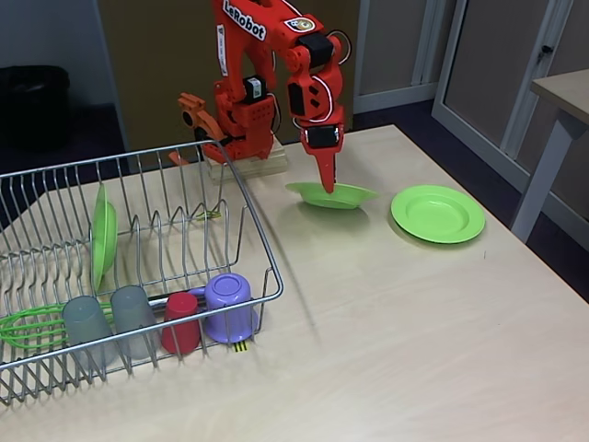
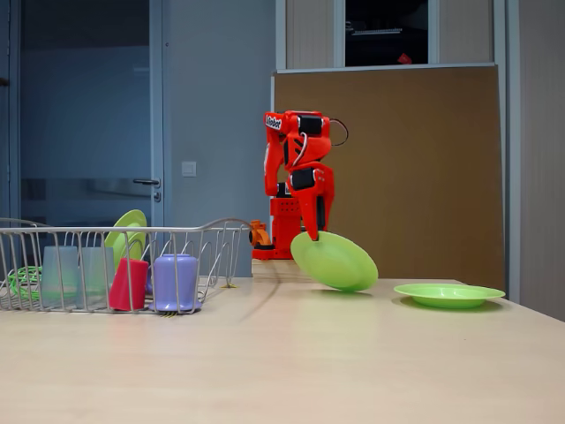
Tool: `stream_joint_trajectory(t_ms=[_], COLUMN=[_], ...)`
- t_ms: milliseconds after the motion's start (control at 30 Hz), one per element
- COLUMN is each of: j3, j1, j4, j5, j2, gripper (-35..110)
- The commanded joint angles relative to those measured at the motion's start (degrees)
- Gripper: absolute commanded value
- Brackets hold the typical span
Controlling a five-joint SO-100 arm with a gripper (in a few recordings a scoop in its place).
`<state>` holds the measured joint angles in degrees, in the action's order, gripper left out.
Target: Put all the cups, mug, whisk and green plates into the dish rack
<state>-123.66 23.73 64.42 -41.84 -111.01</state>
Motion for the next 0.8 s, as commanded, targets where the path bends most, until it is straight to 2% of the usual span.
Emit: stream_joint_trajectory(t_ms=[0, 467, 767], j3=[3.7, 9.5, 20.0], j1=[0.7, 0.0, -3.3], j4=[2.4, 8.4, 15.4], j5=[0.5, 2.9, 9.4], j2=[-2.3, -3.7, -1.8], gripper=[0, 0, 0])
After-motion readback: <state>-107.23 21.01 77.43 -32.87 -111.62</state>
